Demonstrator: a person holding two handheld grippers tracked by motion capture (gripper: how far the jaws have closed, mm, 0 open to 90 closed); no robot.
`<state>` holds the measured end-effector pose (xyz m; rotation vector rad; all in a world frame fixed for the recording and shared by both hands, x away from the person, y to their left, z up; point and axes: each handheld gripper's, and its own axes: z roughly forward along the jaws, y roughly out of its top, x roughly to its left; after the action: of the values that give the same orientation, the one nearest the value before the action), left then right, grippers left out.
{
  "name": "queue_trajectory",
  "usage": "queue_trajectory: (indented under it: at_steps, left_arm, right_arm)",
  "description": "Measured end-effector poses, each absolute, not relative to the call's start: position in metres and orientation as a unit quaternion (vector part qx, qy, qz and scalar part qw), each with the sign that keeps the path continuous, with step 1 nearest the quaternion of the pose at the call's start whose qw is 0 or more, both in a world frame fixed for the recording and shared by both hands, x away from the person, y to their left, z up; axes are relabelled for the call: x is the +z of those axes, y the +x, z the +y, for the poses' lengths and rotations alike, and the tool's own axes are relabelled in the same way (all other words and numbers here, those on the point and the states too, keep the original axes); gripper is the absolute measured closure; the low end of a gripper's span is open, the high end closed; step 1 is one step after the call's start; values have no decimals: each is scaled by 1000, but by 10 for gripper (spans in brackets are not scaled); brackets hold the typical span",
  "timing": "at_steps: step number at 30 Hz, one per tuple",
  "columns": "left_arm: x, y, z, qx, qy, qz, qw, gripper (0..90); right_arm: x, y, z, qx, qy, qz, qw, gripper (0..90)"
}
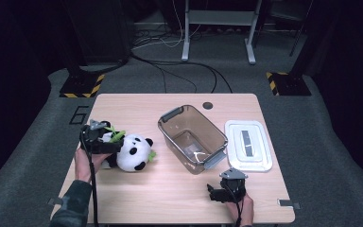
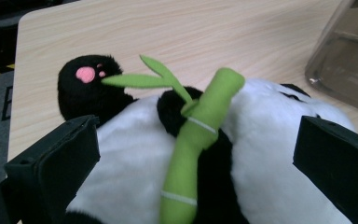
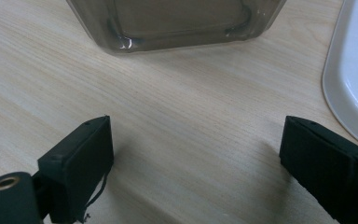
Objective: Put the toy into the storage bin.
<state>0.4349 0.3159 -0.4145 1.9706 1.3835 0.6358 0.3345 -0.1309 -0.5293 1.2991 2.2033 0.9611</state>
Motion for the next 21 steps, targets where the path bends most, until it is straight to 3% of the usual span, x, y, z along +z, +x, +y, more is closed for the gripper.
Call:
queue_trajectory:
  at_steps: [3, 4, 5, 7, 13, 16, 21]
  left_arm:
    - [-416, 441, 314, 242, 753, 526, 312, 72]
    - [-420, 447, 314, 240, 754, 533, 301, 181]
    - [-420, 447, 314, 240, 754, 533, 301, 201]
    - [-426, 451, 312, 239, 755, 543, 279, 330]
    - [-434, 448, 308, 254, 765, 529, 265, 426]
    - [-441, 442, 308, 261, 762, 523, 280, 579]
    - [-443, 437, 305, 281, 762, 512, 281, 659]
  right_arm:
    - [-529, 334, -131, 345, 465, 790, 203, 92]
    - [-529, 334, -131, 345, 465, 790, 203, 93]
    - [-529, 334, -131, 345, 465, 790, 203, 93]
    - [-529, 334, -131, 346, 464, 790, 202, 99]
    - [-529, 334, -131, 348, 466, 788, 203, 106]
    - [-529, 334, -131, 348, 467, 787, 203, 114]
    - [-529, 334, -131, 348, 467, 787, 204, 117]
